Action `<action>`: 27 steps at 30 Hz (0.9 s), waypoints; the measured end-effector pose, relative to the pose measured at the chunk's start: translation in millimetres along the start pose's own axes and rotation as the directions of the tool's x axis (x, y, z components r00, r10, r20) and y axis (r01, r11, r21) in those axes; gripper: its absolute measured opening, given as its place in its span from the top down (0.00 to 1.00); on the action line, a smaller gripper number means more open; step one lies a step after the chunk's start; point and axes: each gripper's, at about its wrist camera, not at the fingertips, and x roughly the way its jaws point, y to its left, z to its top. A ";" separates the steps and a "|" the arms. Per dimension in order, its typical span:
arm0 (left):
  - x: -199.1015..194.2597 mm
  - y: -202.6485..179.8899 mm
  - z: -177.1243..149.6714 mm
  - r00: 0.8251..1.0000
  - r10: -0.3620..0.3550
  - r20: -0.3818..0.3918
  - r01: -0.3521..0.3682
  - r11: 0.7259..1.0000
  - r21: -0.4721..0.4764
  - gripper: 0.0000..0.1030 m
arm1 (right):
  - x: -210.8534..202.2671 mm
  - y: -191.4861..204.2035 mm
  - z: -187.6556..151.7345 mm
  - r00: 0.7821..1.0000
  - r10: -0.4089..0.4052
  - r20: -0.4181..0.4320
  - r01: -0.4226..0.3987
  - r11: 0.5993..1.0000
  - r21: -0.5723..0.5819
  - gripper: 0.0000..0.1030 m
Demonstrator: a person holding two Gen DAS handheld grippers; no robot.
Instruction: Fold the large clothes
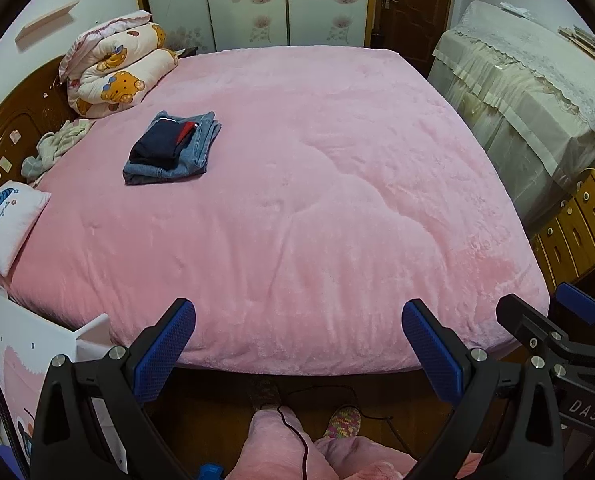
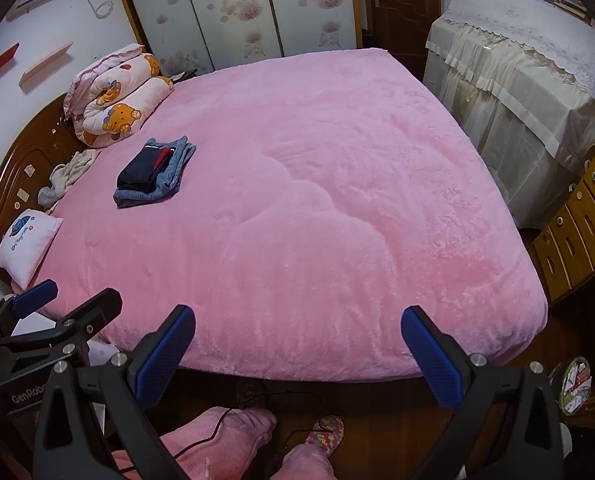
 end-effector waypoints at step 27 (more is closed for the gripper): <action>-3.9 -1.8 -2.8 1.000 0.016 0.016 -0.016 1.000 0.002 0.01 | 1.6 -2.0 0.3 1.000 -0.005 -0.001 0.005 1.000 0.007 0.00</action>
